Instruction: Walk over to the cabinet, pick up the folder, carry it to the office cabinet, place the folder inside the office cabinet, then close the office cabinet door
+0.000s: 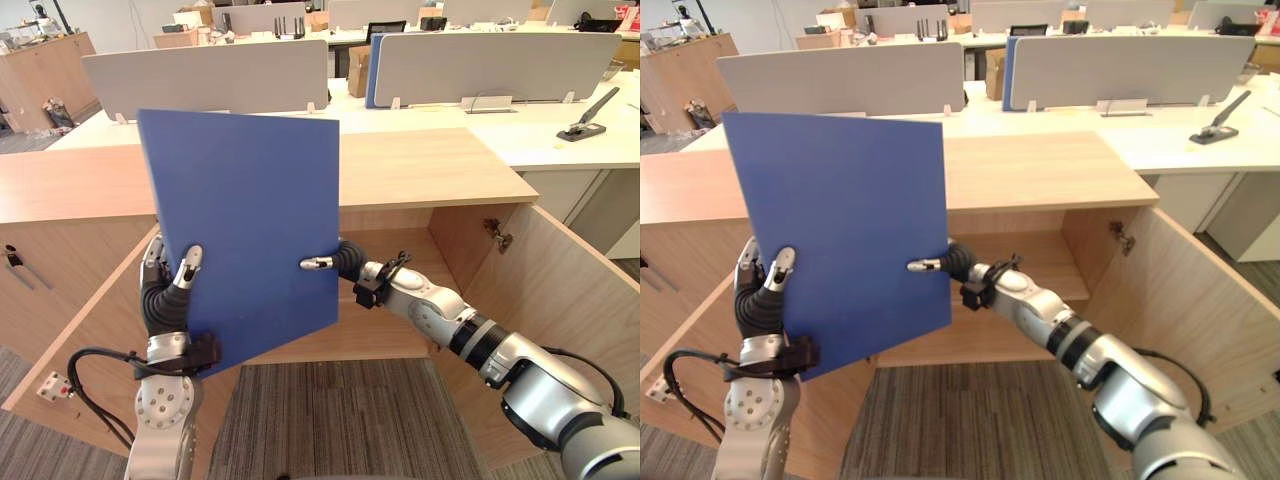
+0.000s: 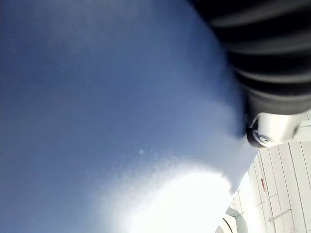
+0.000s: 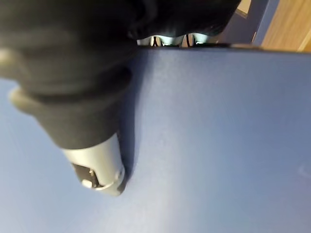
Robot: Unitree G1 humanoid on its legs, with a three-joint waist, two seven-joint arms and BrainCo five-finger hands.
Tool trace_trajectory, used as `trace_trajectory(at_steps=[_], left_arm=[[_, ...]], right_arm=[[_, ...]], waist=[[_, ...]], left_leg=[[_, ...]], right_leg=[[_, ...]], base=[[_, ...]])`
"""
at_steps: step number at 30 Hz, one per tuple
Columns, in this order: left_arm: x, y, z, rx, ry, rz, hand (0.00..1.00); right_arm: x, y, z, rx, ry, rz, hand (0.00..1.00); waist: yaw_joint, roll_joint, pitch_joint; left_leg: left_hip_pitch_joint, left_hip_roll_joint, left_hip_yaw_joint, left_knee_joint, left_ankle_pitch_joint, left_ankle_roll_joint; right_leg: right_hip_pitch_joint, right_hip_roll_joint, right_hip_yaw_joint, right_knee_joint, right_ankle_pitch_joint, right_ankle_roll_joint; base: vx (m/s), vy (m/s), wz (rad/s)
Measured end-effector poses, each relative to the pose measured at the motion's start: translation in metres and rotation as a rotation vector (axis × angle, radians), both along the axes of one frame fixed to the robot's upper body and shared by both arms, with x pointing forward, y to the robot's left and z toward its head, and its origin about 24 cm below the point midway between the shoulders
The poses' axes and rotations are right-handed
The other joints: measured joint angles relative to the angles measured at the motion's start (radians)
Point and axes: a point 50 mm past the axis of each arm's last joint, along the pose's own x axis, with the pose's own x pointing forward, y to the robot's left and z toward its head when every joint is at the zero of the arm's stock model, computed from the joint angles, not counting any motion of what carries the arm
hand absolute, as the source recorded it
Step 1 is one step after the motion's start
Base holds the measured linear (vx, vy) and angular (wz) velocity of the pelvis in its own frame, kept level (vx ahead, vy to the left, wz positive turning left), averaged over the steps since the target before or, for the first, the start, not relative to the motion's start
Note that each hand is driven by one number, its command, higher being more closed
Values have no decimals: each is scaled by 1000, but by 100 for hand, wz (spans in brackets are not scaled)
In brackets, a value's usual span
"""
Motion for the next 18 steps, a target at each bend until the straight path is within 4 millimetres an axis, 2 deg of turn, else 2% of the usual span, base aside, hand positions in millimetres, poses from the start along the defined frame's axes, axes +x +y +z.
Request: trace_trajectory(at_steps=[3, 5, 6, 9, 11, 12, 13, 14, 15, 18], left_arm=[[1, -1, -8, -75, 19, -74, 0], [5, -5, -27, -235, 77, -210, 0], [8, -8, -46, -318, 155, -292, 0], [10, -12, -85, -474, 306, -393, 0], [0, -17, -138, -627, 541, -386, 0], [-11, -16, -166, -673, 681, -349, 0], [-23, -16, -183, -700, 771, -319, 0], [-48, -17, -210, -730, 933, -278, 0], [-68, -22, -226, -754, 1041, -257, 0], [-92, -23, -242, -726, 1160, -228, 0]], right_arm=[[0, -3, 9, 43, -30, -9, 100], [-3, -13, 6, 71, -32, -54, 100], [-8, -23, -5, 81, -8, -91, 100], [-21, -40, -26, 122, 54, -183, 100], [-31, -61, -37, 294, 121, -344, 100], [-34, -65, -27, 413, 93, -384, 100], [-34, -65, -16, 500, 65, -400, 100], [-35, -73, 7, 631, -43, -448, 100], [-38, -90, 29, 720, -163, -509, 100], [-46, -128, 58, 747, -379, -687, 100]], waist=[[-3, 0, 0], [-3, 0, 0], [-6, 0, 0], [-20, -1, 0], [-37, -1, 2], [-52, 1, 4], [-68, 1, 5], [-88, -1, 8], [-100, -5, 11], [-101, -6, 12]], left_leg=[[0, 2, 2, 0, 0, 0], [0, 2, 3, 0, 0, 0], [-4, 6, 5, 0, -1, 0], [-27, 8, 8, 0, -1, -2], [-30, 11, 16, 0, 1, -1], [-32, 12, 19, 0, 0, -2], [-33, 14, 25, 0, -2, -4], [-32, 18, 37, 0, -5, -5], [-29, 21, 42, 1, -9, -8], [-20, 28, 60, 7, -17, -13]], right_leg=[[-2, 1, 3, 0, 0, 0], [-4, 1, 4, 1, 0, 0], [-12, 2, 7, 1, -1, 0], [-30, 3, 10, 0, -2, 6], [-37, 7, 19, -1, 2, 4], [-41, 8, 23, -1, 2, 4], [-45, 10, 29, -1, 2, 4], [-51, 13, 41, 0, 2, 3], [-50, 16, 47, 0, 2, 3], [-47, 23, 65, -1, -1, -1]], base=[[-33, -4, -3], [-41, 2, -2], [-46, 3, -3], [-20, 3, -4], [-21, -4, -12], [-7, -7, -14], [4, -8, -24], [9, -13, -25], [9, -14, -21], [-4, -8, -16]])
